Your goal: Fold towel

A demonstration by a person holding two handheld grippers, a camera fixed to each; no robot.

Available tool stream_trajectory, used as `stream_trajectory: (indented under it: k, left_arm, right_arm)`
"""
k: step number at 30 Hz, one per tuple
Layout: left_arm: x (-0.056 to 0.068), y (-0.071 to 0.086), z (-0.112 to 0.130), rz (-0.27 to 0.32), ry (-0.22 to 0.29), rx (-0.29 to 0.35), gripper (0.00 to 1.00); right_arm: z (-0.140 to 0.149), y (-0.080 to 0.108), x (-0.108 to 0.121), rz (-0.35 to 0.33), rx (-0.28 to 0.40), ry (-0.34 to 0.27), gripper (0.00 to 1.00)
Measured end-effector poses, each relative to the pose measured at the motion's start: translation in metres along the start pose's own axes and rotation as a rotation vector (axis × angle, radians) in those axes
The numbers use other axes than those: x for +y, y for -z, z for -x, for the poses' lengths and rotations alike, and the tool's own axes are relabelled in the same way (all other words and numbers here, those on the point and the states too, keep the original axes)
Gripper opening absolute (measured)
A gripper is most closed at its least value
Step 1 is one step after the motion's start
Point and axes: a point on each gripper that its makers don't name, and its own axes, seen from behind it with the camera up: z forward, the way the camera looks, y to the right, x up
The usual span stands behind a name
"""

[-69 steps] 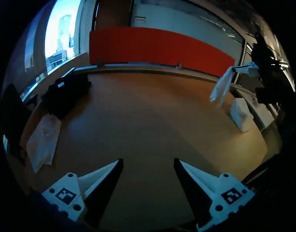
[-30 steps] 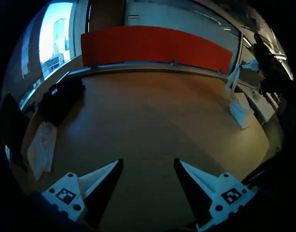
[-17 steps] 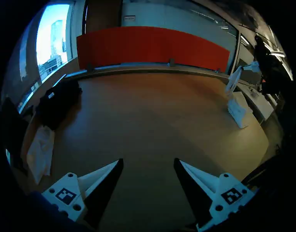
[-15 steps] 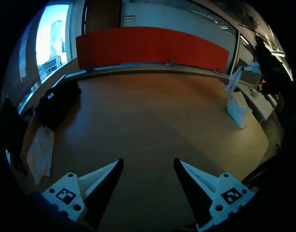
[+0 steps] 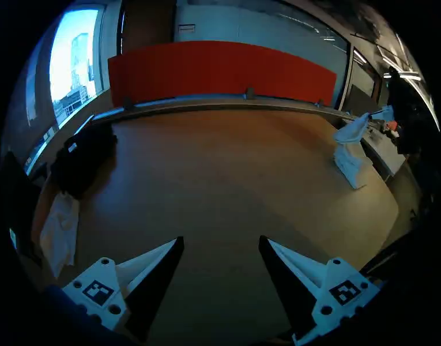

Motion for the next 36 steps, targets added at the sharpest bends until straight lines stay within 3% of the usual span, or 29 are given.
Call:
stream_trajectory:
  k: [12,36]
  left_arm:
    - [0.001,0.001,0.002,0.004,-0.014,-0.001,0.97]
    - [-0.003,0.003,0.007,-0.004,-0.025,-0.015,0.97]
  right_arm:
    - [0.053,0.013,0.000,0.029,-0.053,-0.063,0.02]
    - [0.138,0.008,0.009,0.078,-0.173,-0.182,0.02]
